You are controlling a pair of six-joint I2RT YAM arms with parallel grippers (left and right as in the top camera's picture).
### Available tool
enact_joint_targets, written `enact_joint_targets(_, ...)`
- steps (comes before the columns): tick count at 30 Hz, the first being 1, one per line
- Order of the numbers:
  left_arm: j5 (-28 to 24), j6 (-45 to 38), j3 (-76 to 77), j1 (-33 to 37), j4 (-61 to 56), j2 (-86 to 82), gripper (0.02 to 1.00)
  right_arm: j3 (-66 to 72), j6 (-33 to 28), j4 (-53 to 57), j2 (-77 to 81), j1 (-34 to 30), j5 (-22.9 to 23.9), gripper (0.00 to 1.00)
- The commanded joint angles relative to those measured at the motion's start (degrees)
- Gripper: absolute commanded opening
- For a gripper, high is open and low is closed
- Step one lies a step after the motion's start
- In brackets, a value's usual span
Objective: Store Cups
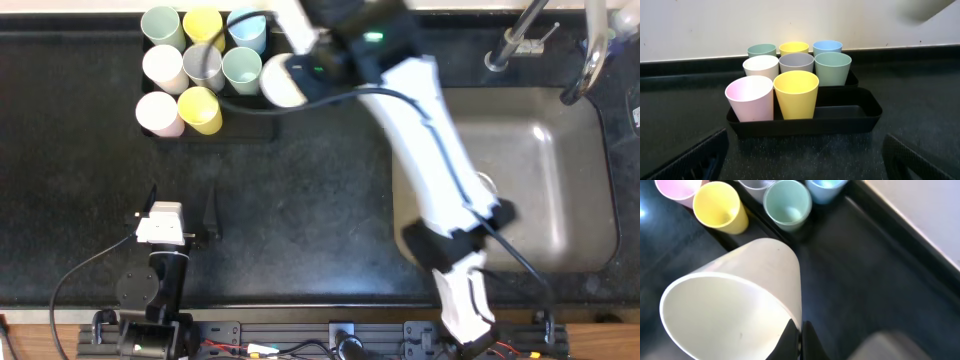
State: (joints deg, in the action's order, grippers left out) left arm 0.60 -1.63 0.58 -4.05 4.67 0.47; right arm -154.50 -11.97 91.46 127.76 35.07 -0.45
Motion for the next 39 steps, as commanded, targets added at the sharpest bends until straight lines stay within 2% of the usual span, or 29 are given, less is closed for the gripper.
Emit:
enact_joint_targets(1, -0.6, 0.4, -0.1, -0.2, 0.1, -0.3, 0.998, -3.1, 0.6, -2.9, 4.3, 2.8, 1.1, 0.042)
enact_joint_targets(12, -0.6, 0.4, -0.1, -0.2, 0.1, -0.3, 0.998, -3.1, -1.0, -4.9, 11.1, 5.3, 0.9, 0.045)
enact_joint_targets(39, -0.6, 0.4, -0.1, -0.2, 0.1, -0.3, 0.998, -3.0, -3.5, -6.0, 19.6, 5.4, 1.4, 0.042)
